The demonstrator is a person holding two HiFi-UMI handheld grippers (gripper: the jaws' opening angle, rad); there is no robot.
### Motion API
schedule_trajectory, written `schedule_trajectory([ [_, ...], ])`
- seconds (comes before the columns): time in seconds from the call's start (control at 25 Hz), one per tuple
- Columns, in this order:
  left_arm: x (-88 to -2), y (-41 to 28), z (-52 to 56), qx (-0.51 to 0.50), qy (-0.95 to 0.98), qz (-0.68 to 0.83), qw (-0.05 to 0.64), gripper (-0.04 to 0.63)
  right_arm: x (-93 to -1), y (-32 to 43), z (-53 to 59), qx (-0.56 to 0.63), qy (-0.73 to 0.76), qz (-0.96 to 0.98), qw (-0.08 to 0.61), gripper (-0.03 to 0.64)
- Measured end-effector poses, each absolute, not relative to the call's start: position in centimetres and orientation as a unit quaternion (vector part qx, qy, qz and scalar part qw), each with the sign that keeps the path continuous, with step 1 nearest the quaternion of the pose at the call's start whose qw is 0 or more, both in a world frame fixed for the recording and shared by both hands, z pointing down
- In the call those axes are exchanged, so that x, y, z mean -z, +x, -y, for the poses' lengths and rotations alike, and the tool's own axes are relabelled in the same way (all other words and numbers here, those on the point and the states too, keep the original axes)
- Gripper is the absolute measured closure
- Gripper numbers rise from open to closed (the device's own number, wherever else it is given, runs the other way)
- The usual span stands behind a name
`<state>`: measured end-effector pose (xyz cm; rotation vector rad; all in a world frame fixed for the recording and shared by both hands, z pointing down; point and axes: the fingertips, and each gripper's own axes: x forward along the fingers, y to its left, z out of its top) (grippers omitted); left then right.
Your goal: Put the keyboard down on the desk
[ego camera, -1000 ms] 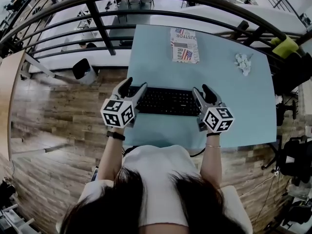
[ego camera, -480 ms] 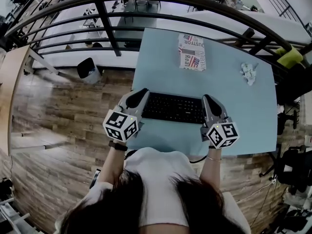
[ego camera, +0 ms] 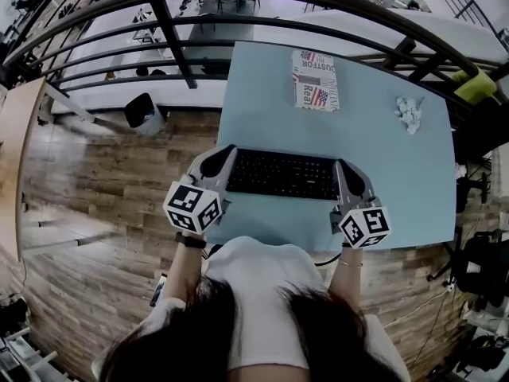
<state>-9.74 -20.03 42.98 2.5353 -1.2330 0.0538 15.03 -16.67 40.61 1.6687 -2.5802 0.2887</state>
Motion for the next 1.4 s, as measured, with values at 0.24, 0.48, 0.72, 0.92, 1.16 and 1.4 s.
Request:
schedule_trajectory([
  [0.24,-42.6,-9.9,20.5,-0.018,0.89,0.43,0.152,0.538,-40.2,14.8,17.0,-0.09,0.542,0.835,0.03,0.615],
  [0.48,-42.3,-9.6,20.8,-0.022,0.894,0.424,0.143,0.538,-40.0,14.1,17.3,-0.089,0.536,0.839,0.03,0.615],
  [0.72,-42.2,-9.4,20.8,-0.022,0.895,0.421,0.142,0.538,-39.8,13.7,17.4,-0.085,0.533,0.841,0.029,0.616],
  [0.92,-42.2,-9.0,20.8,-0.024,0.896,0.42,0.143,0.538,-39.7,13.8,17.3,-0.086,0.533,0.841,0.028,0.615],
  [1.16,-42.3,-8.7,20.7,-0.02,0.896,0.419,0.148,0.538,-39.9,14.1,17.3,-0.088,0.533,0.841,0.026,0.615],
  [1.4,-42.3,-8.9,20.7,-0.021,0.894,0.422,0.146,0.538,-40.2,14.2,17.3,-0.091,0.537,0.838,0.028,0.617],
])
